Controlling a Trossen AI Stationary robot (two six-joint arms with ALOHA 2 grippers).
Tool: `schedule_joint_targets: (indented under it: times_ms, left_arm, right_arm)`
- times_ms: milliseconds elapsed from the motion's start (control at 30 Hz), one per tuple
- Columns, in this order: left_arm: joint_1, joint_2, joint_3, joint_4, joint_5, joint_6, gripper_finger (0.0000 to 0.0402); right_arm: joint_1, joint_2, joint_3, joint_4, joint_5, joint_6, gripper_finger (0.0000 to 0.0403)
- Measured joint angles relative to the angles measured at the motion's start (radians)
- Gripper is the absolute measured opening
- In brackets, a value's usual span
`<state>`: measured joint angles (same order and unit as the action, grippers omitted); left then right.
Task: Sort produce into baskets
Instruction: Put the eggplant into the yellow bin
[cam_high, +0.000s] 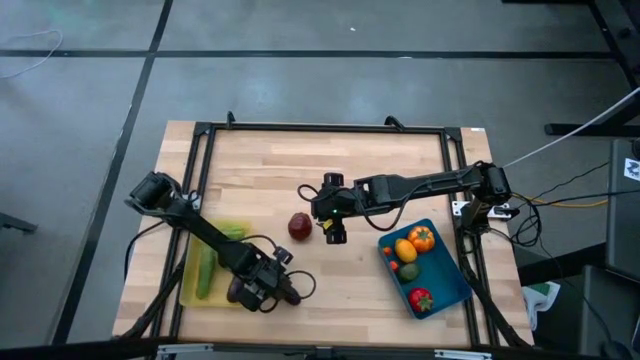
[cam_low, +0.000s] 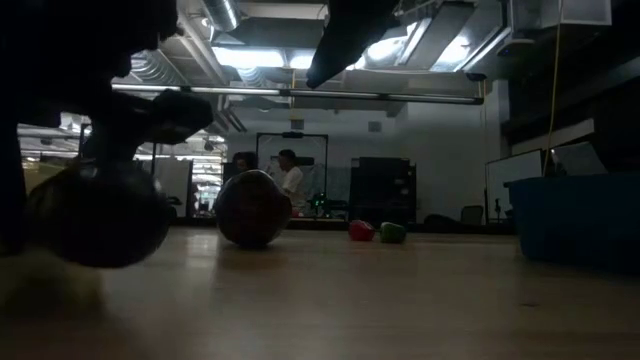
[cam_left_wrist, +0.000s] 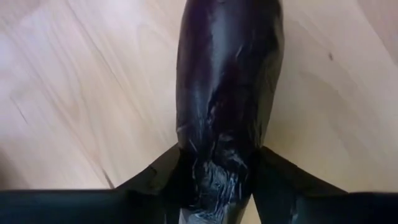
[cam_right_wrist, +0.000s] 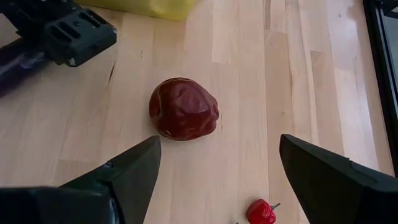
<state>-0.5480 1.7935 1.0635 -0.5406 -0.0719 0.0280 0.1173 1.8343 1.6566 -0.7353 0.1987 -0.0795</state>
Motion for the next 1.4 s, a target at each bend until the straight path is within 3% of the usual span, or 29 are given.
schedule_joint_targets:
  times_ms: [233, 433, 633, 967, 1400]
  left_arm:
    - [0.0, -0.003, 0.074, -0.069, 0.003, -0.015, 0.0167]
    - [0.007, -0.006, 0.225, -0.393, 0.0, -0.078, 0.0149]
    - [-0.005, -0.006, 0.352, -0.695, 0.0, -0.134, 0.0157]
    - [-0.067, -0.006, 0.401, -1.036, 0.001, -0.32, 0.0161]
    - [-0.21, -0.02, 0.4, -1.031, 0.002, -0.522, 0.0161]
  right_arm:
    - [0.0, 0.0, 0.0, 0.0, 0.0, 0.0, 0.0324]
    - [0.0, 0.0, 0.0, 0.0, 0.0, 0.0, 0.0324]
    - [0.0, 0.0, 0.0, 0.0, 0.0, 0.0, 0.0324]
    - [0.0, 0.0, 0.0, 0.0, -0.001, 0.0, 0.0323]
    - [0.0, 0.0, 0.0, -0.001, -0.001, 0.0, 0.0324]
